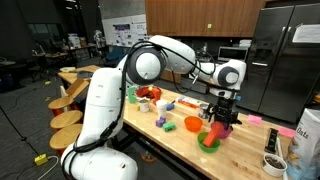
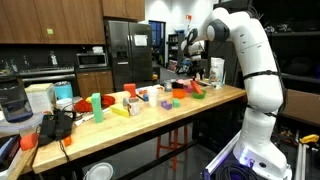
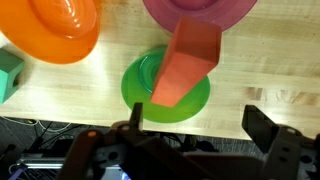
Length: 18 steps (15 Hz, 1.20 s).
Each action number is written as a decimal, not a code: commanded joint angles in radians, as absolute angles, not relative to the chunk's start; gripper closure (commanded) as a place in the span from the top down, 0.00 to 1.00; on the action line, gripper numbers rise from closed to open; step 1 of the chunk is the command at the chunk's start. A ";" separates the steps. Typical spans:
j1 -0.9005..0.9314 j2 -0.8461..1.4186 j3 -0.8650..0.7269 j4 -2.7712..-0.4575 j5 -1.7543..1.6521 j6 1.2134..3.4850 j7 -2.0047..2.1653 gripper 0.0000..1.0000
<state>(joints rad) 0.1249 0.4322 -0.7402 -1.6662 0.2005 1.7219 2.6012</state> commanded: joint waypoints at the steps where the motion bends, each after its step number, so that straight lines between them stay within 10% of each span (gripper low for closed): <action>1: 0.130 0.451 -0.744 -1.668 0.231 1.737 2.601 1.00; 12: 0.115 0.525 -0.743 -1.666 0.283 1.736 2.601 0.99; 13: 0.116 0.528 -0.748 -1.666 0.283 1.737 2.601 0.75; 18: 0.115 0.526 -0.754 -1.669 0.286 1.744 2.601 0.52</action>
